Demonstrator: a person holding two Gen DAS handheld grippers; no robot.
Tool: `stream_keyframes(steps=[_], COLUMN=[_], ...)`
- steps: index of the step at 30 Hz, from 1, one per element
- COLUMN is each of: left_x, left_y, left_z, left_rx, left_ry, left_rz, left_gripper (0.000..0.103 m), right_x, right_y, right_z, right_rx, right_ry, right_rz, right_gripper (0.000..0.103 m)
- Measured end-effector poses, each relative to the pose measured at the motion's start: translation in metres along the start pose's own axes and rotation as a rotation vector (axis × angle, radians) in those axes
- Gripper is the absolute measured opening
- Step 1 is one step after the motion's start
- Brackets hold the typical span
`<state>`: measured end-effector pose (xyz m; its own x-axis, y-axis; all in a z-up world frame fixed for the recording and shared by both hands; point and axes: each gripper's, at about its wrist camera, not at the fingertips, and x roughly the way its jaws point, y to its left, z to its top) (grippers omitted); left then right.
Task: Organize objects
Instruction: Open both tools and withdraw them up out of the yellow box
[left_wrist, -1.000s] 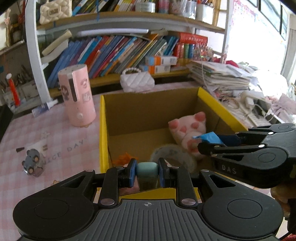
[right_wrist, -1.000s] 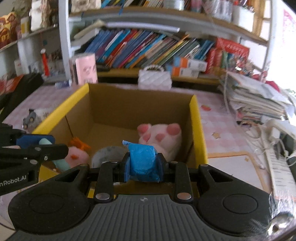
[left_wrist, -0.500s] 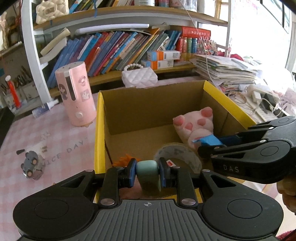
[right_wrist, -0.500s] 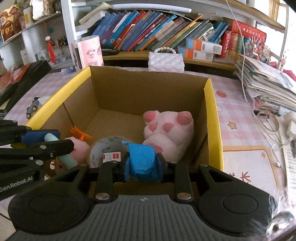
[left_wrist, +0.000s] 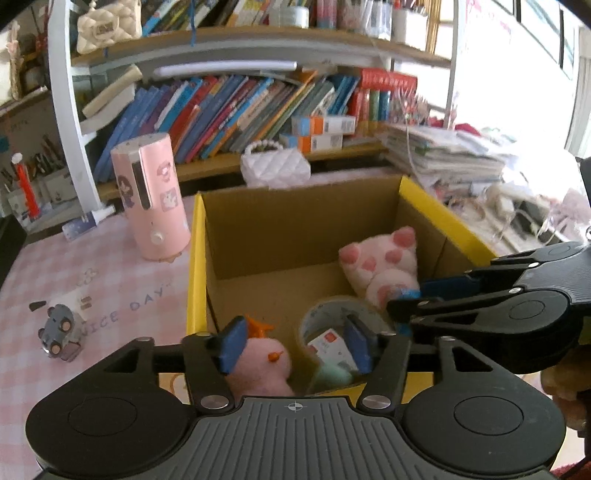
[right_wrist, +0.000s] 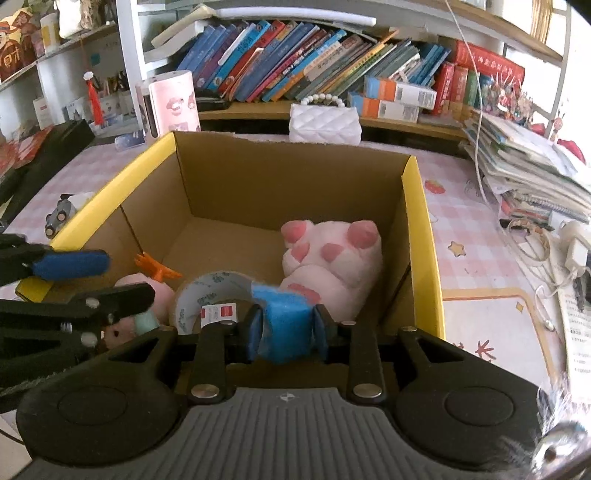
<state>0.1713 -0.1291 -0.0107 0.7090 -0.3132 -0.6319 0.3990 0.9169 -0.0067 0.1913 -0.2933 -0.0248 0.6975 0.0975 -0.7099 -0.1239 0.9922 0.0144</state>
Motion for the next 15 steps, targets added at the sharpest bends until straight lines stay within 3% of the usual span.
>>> stream_keyframes(steps=[5, 15], left_x=[-0.021, -0.067], left_y=[0.006, 0.01], left_z=[-0.002, -0.014], left_rx=[-0.037, -0.001], left_ry=[-0.069, -0.166], left_rz=[0.012, -0.016], left_gripper=[0.075, 0.083], right_x=[-0.017, -0.063], right_y=[0.007, 0.029], right_z=[-0.003, -0.02], right_rx=[-0.015, 0.061], right_ry=[-0.061, -0.188], right_rz=[-0.029, -0.144], right_gripper=[0.049, 0.059])
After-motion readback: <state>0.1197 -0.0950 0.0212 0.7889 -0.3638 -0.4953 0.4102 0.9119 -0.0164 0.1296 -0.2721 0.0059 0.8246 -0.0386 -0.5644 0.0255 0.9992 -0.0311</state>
